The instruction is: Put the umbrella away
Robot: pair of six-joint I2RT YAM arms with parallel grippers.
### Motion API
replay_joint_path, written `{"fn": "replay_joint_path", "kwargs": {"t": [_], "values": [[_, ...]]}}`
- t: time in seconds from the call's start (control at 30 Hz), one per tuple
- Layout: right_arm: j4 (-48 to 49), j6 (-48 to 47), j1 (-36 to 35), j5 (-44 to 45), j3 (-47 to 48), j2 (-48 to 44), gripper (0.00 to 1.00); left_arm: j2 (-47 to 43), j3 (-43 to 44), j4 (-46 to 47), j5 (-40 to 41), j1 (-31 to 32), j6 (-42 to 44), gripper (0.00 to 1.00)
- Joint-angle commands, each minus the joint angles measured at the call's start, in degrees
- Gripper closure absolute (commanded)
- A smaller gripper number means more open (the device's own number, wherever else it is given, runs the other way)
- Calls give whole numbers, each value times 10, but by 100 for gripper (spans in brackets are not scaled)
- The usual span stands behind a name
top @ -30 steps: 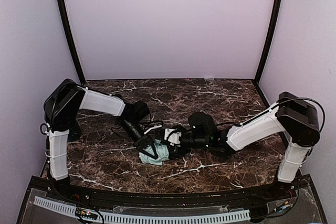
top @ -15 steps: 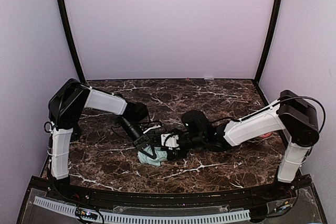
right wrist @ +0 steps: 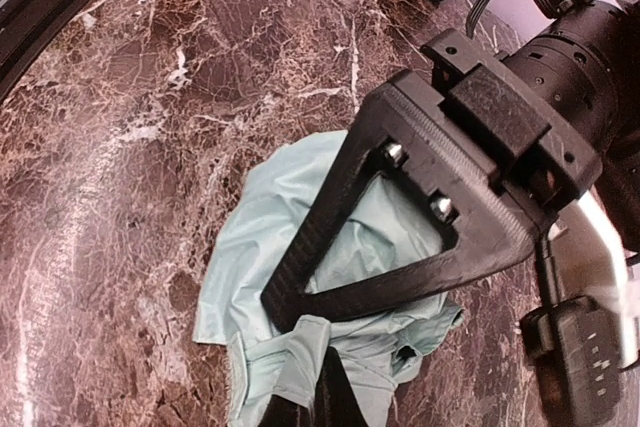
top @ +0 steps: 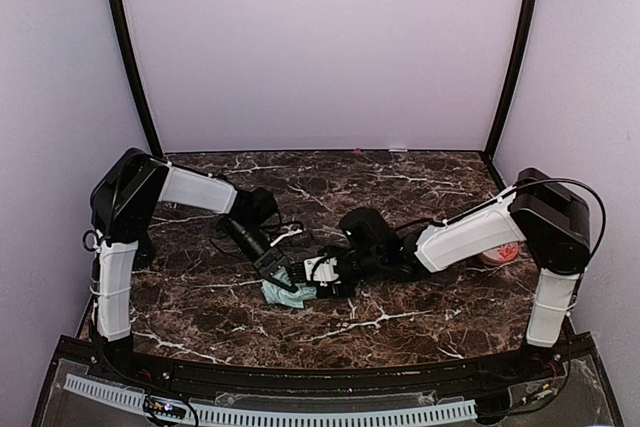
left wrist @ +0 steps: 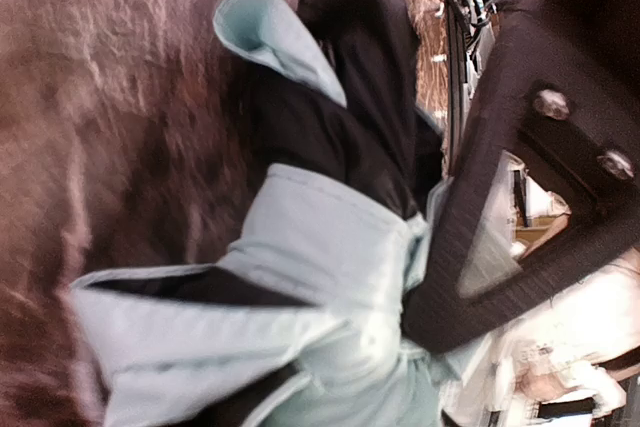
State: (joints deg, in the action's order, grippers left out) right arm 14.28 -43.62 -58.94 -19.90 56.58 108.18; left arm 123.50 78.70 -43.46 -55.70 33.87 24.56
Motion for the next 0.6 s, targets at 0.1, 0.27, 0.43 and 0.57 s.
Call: {"fn": "replay_joint_path", "kwargs": {"t": [0.1,0.27,0.43,0.57], "values": [[-87,-7,2,-129,-4,35,100,-20,22,105,54,-44,41,46],[-87,1,20,-150,5,46,100,-39,31,64,80,-43,101,38],[-81,-2,22,-137,4,53,100,-128,-8,130,103,-44,126,1],[-72,0,22,-123,5,58,100,-222,-78,290,119,-44,119,1]]}}
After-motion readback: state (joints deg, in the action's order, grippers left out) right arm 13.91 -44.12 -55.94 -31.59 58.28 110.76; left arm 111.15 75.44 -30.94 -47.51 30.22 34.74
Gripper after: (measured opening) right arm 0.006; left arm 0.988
